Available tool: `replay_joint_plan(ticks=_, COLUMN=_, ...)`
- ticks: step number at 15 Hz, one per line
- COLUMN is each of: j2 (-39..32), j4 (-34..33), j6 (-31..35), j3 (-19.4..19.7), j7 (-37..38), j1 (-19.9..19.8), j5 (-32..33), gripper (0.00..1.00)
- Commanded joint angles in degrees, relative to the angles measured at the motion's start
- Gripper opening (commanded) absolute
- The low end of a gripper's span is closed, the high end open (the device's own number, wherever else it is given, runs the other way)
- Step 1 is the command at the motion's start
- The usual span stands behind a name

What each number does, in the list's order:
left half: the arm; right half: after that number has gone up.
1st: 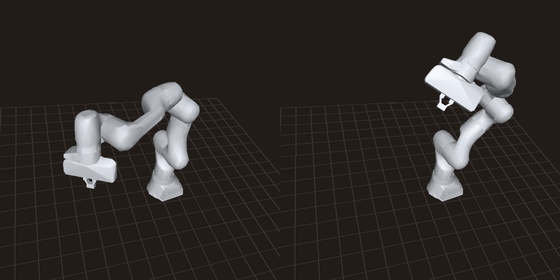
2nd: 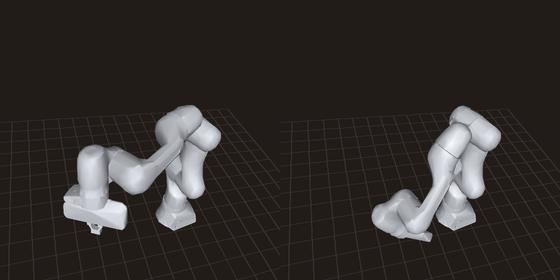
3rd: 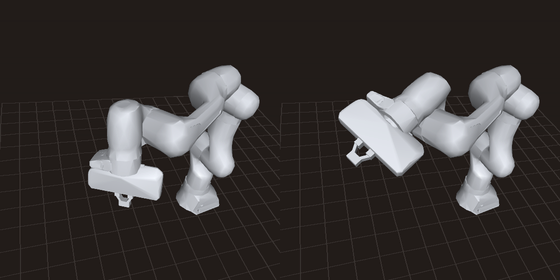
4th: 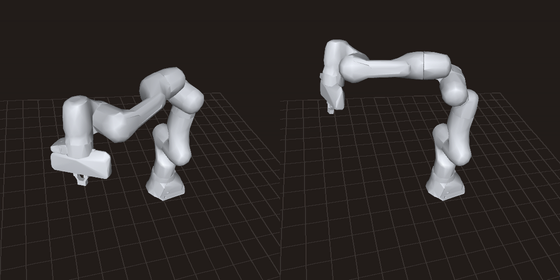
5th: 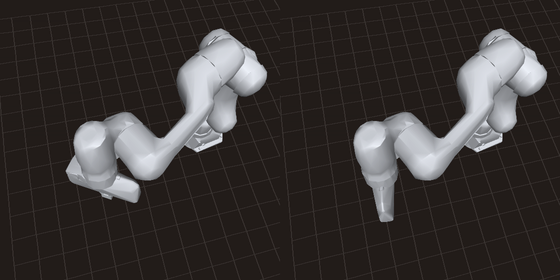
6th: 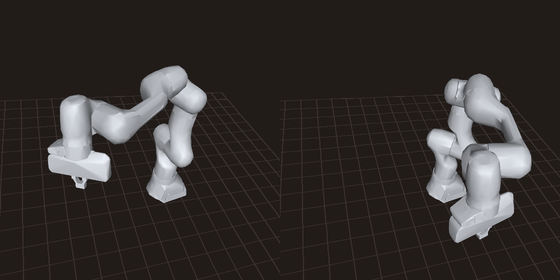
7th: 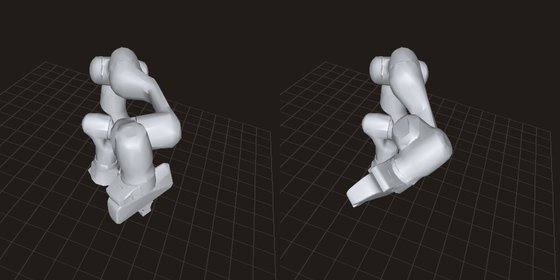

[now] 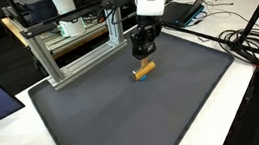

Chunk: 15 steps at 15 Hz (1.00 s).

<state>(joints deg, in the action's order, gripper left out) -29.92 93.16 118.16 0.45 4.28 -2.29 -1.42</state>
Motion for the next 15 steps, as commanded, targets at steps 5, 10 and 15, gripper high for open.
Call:
replay_joint_plan(ticks=5, j2=-1.69, j4=-0.46, j6=-5.19, j3=0.02, j7=-1.00, j1=0.07, j5=-1.03, gripper=0.22)
replay_joint_plan(ticks=10, j2=-1.47, j4=-0.51, j6=-3.89, j3=0.05, j7=-0.49, j1=0.11, j5=-1.20, gripper=0.22)
replay_joint_plan(ticks=15, j2=3.39, j4=1.44, j6=-7.45, j3=0.92, j7=-0.02, j1=-0.22, j5=-0.48, gripper=0.22)
